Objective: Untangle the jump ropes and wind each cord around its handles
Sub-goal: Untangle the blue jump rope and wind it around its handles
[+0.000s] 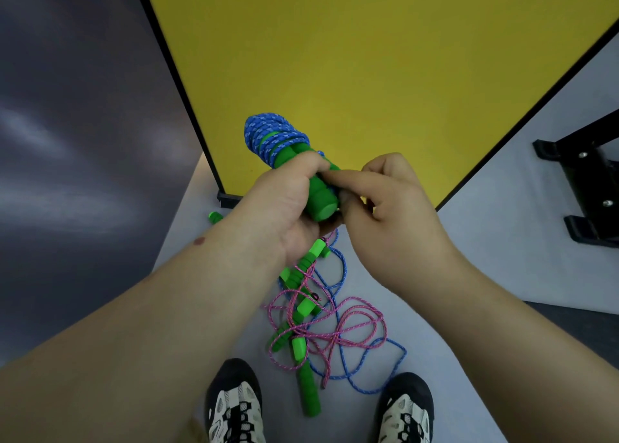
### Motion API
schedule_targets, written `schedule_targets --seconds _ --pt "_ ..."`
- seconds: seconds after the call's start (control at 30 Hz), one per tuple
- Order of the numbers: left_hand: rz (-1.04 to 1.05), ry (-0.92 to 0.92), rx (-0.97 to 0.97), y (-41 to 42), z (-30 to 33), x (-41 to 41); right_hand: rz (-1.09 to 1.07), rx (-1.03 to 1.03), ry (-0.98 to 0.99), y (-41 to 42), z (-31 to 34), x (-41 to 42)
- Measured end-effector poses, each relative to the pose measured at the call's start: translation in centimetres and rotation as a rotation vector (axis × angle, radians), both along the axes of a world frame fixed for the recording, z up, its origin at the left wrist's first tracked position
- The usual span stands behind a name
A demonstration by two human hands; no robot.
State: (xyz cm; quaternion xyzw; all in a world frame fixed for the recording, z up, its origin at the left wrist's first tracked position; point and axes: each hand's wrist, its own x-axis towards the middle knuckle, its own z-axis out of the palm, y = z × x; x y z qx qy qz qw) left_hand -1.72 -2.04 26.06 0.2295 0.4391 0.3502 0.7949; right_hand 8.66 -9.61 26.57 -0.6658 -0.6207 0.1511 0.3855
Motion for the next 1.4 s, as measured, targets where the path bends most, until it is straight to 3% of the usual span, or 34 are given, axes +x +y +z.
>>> schedule_targets --seconds 0.1,0.13,0.5,0.87,1.1,1.4 --pt "0.032 -0.031 -0.039 0.0 0.3 -0.2 0.02 -0.159 0.421 -0.1 0.7 0.5" --pt "0.036 -0.039 -0.049 0.1 0.3 -0.3 0.019 -0.2 0.478 -0.1 0.7 0.9" --pt "-0.009 -0.115 -0.039 -0.2 0.5 -0.6 0.076 -0.273 0.468 0.2 1.0 2.0" --pt "-0.176 -0.12 -0.025 -0.2 1.3 -0.8 0.067 -0.127 -0.031 0.2 1.6 2.3" --pt "-0.105 -0.106 -0.064 0.3 1.1 -1.1 0.07 -0.053 0.002 0.7 0.9 1.5" --pt "-0.25 -0.14 -0.058 -0.4 1.2 -0.4 0.013 -0.031 -0.232 0.4 1.4 0.7"
